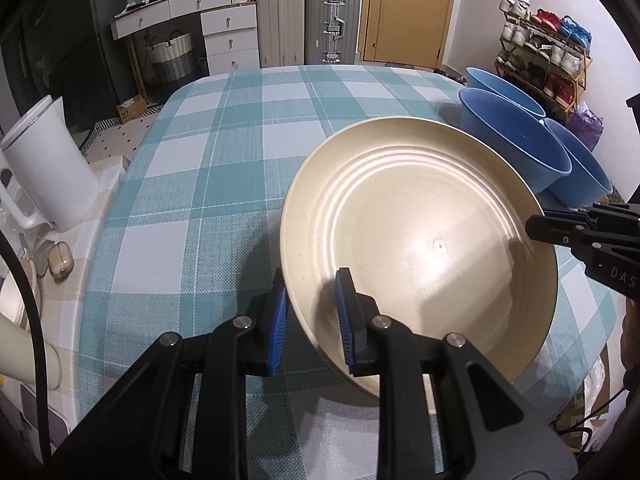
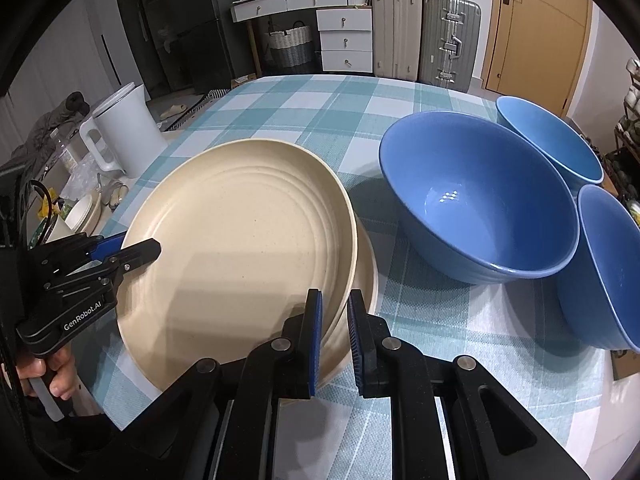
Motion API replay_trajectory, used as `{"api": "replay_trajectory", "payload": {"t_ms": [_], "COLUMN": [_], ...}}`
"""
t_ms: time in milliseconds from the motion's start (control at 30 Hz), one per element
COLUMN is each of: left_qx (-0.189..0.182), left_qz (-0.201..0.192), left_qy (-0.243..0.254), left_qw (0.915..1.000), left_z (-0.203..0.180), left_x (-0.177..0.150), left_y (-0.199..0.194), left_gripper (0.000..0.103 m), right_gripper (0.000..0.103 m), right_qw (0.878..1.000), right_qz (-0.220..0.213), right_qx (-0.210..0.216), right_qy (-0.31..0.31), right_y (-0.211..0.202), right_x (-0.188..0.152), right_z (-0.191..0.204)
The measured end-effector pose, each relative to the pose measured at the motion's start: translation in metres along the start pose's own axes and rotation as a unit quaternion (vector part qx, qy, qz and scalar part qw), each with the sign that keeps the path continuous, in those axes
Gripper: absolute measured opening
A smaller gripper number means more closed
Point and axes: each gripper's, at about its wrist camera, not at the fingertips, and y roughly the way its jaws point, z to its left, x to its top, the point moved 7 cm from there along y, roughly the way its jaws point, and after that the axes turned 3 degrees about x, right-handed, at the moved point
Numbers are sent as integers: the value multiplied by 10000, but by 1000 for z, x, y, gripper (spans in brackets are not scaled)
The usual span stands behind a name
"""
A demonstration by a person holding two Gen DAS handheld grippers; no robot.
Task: Organize plates and bowls
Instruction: 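Lower the held cream plate with both tools onto the plate stack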
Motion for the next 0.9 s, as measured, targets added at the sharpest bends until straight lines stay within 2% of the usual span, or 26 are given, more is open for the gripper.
{"api": "replay_trajectory", "payload": {"t_ms": [633, 900], "left_qx": [216, 240], "left_qz": [50, 76], "left_qy": [449, 490], "left_qw": [9987, 9985], "left_z": [-20, -21], "left_x": [-9, -10], "left_y": [5, 6], "left_gripper": [22, 23], "right_gripper": [16, 17], "right_qw": [9999, 9999], "right_qz": [70, 70], "right_qx": [-114, -130], "right_qy": [69, 78], "right_y": [4, 5], "right_x": [-13, -14], "right_z": [-6, -6]}}
